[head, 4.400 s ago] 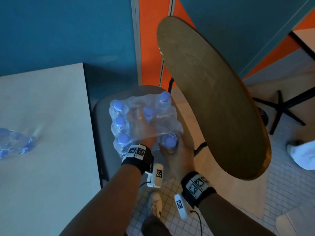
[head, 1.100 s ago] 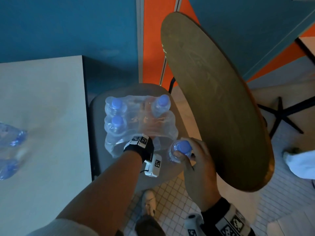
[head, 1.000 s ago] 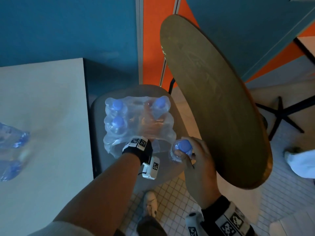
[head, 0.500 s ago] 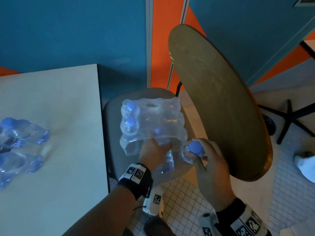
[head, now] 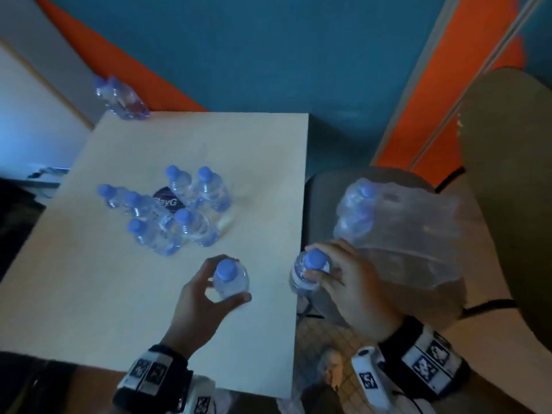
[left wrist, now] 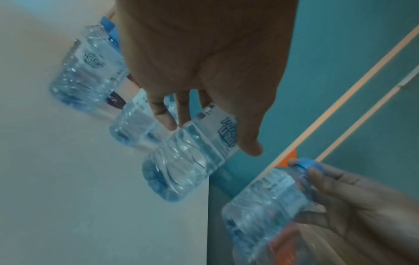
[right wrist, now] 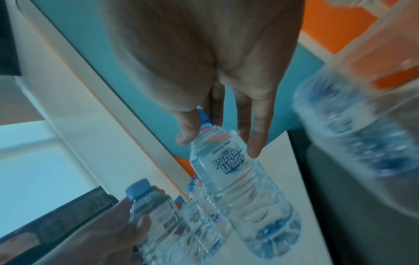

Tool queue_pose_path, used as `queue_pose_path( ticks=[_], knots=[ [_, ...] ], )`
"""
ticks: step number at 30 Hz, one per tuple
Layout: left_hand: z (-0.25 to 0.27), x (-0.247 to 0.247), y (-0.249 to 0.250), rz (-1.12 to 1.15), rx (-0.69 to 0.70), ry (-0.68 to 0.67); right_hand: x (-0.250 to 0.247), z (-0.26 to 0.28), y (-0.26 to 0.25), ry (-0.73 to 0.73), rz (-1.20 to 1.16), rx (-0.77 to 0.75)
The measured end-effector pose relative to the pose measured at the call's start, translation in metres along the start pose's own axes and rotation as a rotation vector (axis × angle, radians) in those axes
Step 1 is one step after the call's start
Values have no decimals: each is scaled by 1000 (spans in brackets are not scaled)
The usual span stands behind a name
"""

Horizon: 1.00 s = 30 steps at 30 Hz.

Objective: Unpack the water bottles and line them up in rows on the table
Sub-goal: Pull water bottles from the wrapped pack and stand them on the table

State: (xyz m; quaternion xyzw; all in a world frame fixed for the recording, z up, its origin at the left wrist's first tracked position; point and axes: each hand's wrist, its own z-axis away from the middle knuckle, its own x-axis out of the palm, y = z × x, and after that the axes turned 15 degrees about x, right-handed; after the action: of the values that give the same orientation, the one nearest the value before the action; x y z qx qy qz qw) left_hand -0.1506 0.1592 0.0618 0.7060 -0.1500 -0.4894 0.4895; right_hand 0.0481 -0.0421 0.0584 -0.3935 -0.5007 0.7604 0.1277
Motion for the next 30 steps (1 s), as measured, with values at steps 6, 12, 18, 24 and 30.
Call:
queue_pose_path(
  ticks=[6, 12, 18, 24, 30],
  knots=[
    [-74, -12, -40, 33, 73, 136, 81, -97, -47, 110, -1, 31],
    [-121, 10, -69, -42, 11, 109, 117, -159, -62, 118, 84, 126],
    [-118, 7, -71, -98, 18, 100, 123, -167, -51, 129, 90, 201],
    [-79, -8, -29, -196, 192, 206, 73, -81, -59, 128, -31, 80],
    [-25, 76, 23, 140, 404, -218, -28, 30, 39, 25, 121, 393]
  ],
)
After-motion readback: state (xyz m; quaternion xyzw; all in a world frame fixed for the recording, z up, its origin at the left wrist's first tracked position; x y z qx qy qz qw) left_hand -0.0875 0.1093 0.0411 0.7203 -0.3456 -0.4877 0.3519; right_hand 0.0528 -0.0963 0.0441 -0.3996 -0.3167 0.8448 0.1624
